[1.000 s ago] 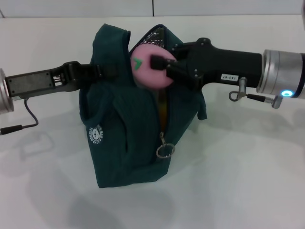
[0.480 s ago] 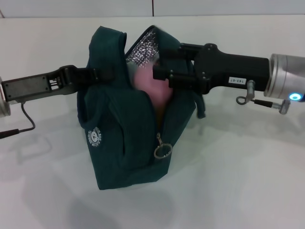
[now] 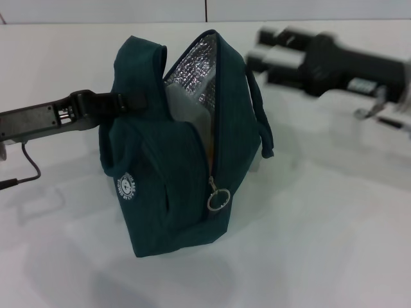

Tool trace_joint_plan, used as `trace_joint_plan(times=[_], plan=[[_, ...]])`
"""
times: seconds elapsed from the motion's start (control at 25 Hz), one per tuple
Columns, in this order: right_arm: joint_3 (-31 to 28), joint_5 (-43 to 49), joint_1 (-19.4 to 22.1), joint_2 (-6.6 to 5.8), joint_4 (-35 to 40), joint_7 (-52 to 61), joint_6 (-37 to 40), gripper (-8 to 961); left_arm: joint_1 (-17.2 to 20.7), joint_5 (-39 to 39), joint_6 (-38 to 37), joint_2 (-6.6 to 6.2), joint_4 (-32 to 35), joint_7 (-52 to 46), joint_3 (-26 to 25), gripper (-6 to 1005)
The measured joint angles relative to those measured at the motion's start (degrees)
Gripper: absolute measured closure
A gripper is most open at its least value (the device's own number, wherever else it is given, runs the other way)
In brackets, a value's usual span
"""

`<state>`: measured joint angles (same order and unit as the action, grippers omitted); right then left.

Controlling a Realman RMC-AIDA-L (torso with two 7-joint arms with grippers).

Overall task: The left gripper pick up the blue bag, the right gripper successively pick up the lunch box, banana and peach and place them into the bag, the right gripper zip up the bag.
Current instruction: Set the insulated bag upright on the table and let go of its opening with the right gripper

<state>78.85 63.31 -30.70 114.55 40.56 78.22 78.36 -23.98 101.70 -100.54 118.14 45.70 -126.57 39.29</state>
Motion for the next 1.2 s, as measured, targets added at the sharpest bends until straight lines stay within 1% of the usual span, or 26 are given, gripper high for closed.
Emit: trace_joint_plan(times=[0.2, 0.36, 0.44, 0.56, 0.64, 0.84, 1.2], plan=[[-7.41, 2.46, 1.35, -1.15, -1.43, -0.16, -1.73, 292, 0.47, -0.02, -0.02, -0.02, 0.00, 0.06, 0.00, 955], [-10.13, 6.88, 1.48, -1.22, -3.48, -0.53, -6.04, 294, 0.59, -0.03, -0.01, 0.07, 0.00, 0.13, 0.00, 955], [-10.31, 10.40, 1.15, -0.79, -4.04, -0.60, -9.23, 294, 0.60, -0.03, -0.02, 0.17, -0.03, 0.17, -0.01, 955], [-9.84, 14.59, 0.12, 0.57, -4.01, -1.21, -12.56, 295, 0.61, -0.03, -0.01, 0.26, -0.09, 0.18, 0.07, 955], [-8.61, 16.17, -1.17, 1.12, -4.47, -1.81, -14.45, 296, 0.54, -0.03, -0.01, 0.31, -0.10, 0.18, 0.16, 955], [-6.12, 16.36, -3.63, 1.32, -5.74, -2.13, -15.91, 297, 0.40, -0.02, -0.01, 0.45, -0.10, 0.18, 0.18, 955], [-5.38, 16.13, -6.28, 1.44, -6.43, -2.28, -16.87, 300, 0.26, 0.08, -0.01, 0.68, -0.09, 0.18, 0.36, 954]])
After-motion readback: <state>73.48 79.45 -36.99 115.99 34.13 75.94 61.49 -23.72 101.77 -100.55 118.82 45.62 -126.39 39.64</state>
